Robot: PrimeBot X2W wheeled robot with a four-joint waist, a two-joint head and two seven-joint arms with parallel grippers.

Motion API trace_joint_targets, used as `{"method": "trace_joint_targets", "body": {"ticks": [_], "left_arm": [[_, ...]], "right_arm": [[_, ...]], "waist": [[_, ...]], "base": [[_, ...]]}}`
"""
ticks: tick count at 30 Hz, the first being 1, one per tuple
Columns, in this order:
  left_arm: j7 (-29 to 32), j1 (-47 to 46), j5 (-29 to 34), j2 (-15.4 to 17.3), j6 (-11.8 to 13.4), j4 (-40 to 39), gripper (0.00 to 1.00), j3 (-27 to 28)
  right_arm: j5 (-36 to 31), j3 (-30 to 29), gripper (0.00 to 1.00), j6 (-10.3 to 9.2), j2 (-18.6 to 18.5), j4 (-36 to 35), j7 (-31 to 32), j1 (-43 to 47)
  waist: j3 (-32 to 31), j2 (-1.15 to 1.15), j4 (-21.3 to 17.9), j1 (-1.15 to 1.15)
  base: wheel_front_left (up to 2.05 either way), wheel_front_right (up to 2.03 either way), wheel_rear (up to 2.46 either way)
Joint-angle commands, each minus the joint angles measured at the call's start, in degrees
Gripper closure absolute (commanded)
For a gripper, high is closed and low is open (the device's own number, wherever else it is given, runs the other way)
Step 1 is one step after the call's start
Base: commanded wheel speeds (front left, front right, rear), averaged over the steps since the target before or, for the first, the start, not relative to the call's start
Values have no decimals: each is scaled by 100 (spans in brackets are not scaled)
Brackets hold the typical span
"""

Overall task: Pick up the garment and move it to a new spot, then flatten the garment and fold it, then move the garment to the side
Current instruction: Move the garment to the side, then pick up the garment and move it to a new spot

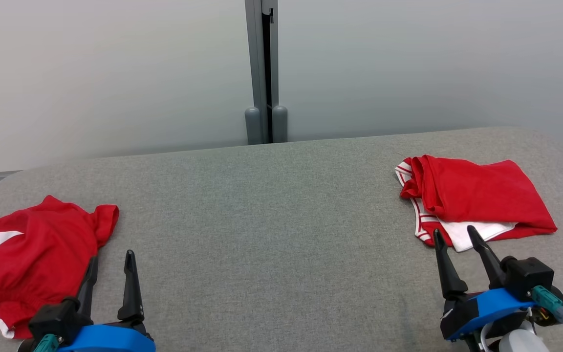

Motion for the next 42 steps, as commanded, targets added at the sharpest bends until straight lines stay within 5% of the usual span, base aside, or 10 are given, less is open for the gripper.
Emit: {"method": "trace_joint_targets", "body": {"ticks": [1,14,32,42], "left_arm": [[-25,34,38,-11,-39,25,0,59],[-25,-156,210,-95,-195,165,0,161],[-20,-182,277,41,-156,348,0,338],[-10,-322,142,85,-192,380,0,335]], "right_arm": [[-62,-9,0,1,43,-69,-18,101],[-84,201,0,1,81,-116,-18,153],[204,617,0,1,112,-246,-18,110],[232,695,0,1,151,-364,-18,102]], "waist": [[10,0,-11,0],[-21,0,212,0],[-13,0,2374,0],[22,0,2637,0]], "base": [[0,0,0],[0,0,0],[0,0,0],[0,0,0]]}}
